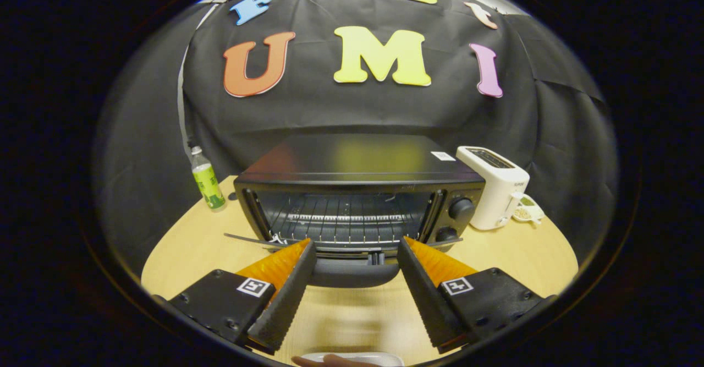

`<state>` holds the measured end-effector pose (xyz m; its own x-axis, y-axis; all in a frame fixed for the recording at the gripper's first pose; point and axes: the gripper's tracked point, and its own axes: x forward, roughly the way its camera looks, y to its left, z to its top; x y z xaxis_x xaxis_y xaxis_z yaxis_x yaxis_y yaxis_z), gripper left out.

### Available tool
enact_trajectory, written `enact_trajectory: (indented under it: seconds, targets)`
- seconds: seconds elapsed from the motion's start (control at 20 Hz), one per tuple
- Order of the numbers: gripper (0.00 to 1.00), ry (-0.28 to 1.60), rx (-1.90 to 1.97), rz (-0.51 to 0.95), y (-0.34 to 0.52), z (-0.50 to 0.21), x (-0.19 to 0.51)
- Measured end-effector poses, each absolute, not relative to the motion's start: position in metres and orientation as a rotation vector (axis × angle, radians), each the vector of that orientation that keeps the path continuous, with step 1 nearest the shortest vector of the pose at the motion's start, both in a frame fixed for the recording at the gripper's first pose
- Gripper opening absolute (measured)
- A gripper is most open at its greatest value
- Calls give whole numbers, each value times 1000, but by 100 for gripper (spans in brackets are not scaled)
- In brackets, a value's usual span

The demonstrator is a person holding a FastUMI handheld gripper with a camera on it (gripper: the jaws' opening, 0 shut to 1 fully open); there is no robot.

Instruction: Open the toaster oven, put the food inside, and close the toaster oven door.

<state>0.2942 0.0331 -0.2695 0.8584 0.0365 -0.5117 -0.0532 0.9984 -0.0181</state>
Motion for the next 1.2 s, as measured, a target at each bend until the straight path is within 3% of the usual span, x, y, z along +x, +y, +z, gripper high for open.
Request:
enact_trajectory:
  seconds: [0.3,0.65,1.2]
  targets:
    - [98,541,-55,45,30,-304,255]
    - [98,747,82,49,19,-376,230]
    - [98,719,74,97,4,-335,159]
